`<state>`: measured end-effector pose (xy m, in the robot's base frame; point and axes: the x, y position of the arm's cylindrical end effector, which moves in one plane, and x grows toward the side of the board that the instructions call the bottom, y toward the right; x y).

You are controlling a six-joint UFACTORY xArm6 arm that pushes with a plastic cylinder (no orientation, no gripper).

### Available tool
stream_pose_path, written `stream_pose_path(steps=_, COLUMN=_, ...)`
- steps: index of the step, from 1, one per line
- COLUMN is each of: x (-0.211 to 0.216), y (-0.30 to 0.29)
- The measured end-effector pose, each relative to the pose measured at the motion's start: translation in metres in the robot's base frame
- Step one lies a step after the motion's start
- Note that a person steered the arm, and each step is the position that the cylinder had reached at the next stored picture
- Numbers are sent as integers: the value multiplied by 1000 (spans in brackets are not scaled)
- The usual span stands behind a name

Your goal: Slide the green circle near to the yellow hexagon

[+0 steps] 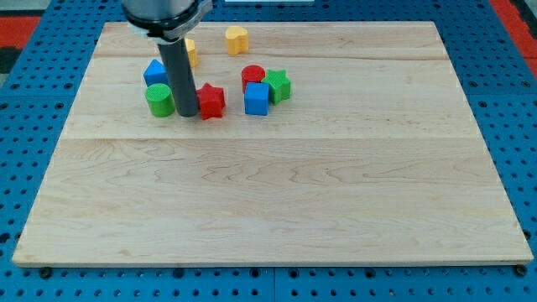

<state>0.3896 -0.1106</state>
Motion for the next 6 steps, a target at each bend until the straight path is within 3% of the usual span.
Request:
stream_pose_path(steps=2, x=-5, y=41)
stream_pose_path(steps=3, x=35, y=12)
stream_pose_path(steps=4, x=45, y=-67)
stream_pose_path(steps=6, x=-22, y=-47)
